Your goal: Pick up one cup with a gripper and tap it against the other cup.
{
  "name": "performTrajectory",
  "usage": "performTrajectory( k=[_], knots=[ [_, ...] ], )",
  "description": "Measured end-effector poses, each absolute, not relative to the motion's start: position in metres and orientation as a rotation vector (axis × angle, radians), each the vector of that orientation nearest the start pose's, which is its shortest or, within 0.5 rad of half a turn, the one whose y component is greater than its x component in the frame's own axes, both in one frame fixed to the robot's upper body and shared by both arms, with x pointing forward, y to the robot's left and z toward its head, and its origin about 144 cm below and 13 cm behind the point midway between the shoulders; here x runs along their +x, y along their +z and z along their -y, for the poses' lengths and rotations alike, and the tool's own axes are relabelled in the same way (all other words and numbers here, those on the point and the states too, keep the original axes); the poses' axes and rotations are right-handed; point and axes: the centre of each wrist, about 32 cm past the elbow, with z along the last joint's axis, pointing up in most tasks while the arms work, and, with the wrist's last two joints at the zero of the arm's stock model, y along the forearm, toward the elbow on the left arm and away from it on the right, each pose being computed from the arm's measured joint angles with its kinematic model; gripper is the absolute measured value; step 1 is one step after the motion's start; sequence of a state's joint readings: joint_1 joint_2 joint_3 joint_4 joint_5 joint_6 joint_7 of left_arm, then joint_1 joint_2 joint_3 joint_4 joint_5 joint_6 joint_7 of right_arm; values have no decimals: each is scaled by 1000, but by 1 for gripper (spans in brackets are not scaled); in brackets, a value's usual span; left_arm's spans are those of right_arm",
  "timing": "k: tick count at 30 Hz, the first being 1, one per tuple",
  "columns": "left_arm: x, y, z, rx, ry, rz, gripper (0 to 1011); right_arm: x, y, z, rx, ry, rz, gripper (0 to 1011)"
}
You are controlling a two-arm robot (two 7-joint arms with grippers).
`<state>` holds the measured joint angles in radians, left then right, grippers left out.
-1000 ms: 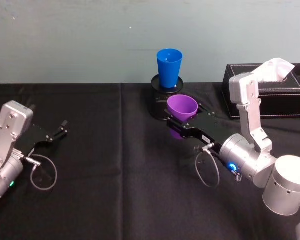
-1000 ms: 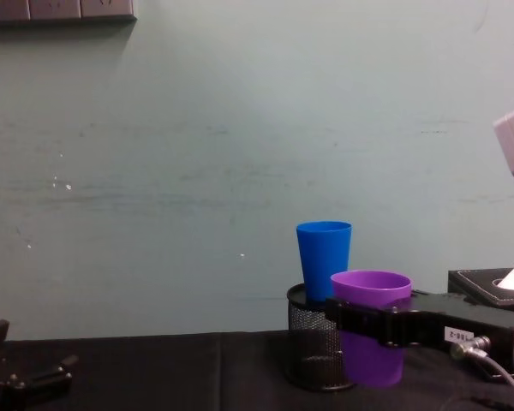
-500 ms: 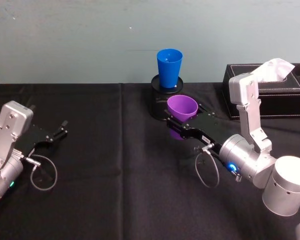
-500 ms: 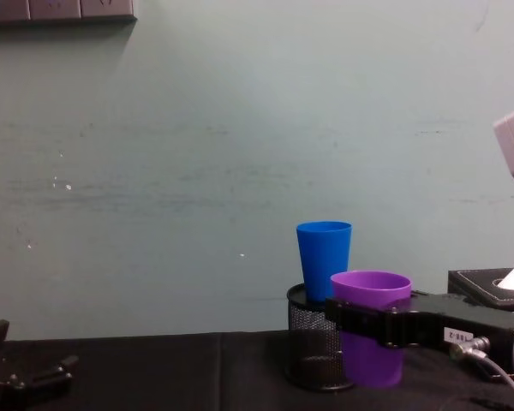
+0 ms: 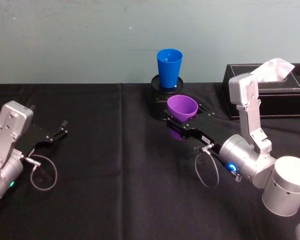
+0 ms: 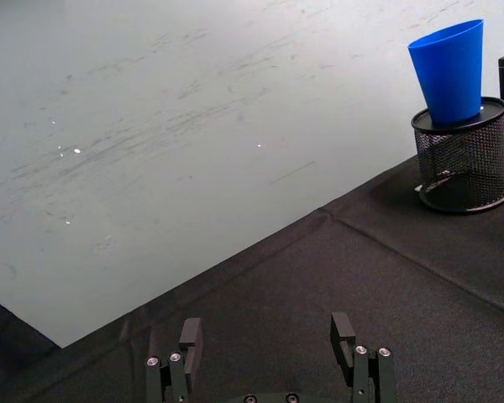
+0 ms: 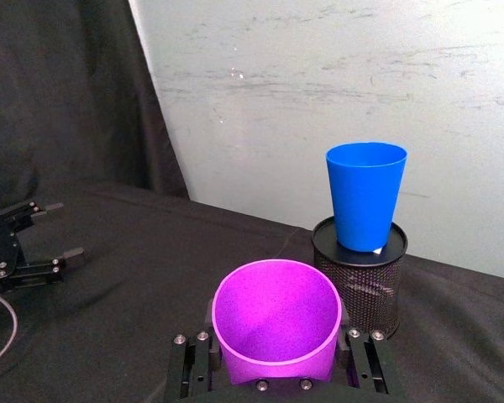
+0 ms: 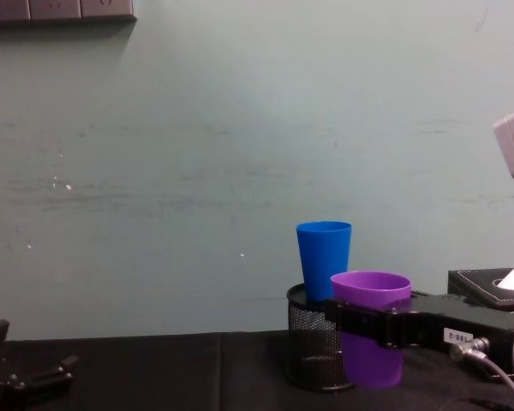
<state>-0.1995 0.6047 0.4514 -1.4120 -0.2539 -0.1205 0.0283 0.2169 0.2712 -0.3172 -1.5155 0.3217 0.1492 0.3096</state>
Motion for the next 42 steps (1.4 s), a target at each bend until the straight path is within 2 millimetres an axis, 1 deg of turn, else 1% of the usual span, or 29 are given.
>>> performTrajectory(
  k=[42],
  knots=[
    [489,1140,-310,304,1248,285,1000,506,1182,214,-57,-971,-58,733]
  ],
)
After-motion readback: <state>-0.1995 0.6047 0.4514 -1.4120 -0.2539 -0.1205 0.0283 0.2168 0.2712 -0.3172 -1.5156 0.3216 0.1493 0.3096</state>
